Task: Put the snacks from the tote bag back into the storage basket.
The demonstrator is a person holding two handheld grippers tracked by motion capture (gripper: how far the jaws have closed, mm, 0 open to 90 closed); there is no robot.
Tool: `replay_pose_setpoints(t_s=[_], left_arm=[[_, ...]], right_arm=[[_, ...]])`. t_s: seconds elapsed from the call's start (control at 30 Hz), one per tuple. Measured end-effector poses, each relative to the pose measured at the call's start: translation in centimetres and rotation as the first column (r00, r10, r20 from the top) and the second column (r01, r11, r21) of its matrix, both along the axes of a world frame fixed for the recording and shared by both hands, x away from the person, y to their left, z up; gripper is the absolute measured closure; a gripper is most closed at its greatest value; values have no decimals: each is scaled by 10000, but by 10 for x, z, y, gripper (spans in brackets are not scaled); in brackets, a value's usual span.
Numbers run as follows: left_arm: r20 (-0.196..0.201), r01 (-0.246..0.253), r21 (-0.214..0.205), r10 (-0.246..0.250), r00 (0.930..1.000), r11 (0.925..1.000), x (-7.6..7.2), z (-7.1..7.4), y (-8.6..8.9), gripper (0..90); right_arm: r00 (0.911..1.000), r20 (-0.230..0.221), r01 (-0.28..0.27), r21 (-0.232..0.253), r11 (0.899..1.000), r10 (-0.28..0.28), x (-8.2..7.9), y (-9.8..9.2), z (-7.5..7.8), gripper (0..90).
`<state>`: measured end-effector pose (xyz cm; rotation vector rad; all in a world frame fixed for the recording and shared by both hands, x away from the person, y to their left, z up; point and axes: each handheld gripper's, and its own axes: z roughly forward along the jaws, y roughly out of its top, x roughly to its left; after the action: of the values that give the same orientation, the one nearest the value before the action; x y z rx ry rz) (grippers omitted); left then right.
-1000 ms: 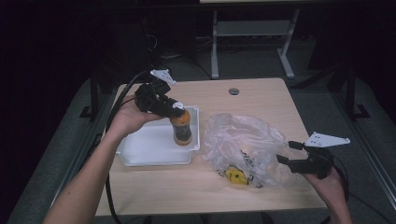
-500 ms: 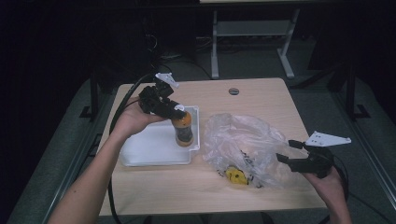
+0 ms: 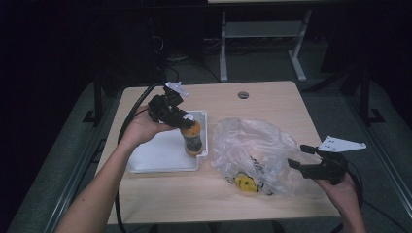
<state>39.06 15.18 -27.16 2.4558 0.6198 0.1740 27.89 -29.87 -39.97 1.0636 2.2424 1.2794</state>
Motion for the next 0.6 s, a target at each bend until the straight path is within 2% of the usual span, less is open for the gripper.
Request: replay_pose_setpoints(t_s=[0.2,0.6], left_arm=[[-75,29,-21,-29,10000,10000,1,-8,0,591],[-219,64,212,-59,9997,9998,3,-22,0,591]], right_arm=[[10000,-27,-2,-27,10000,2,0,0,0,248],[10000,-7,1,-14,10000,-1,0,0,0,247]])
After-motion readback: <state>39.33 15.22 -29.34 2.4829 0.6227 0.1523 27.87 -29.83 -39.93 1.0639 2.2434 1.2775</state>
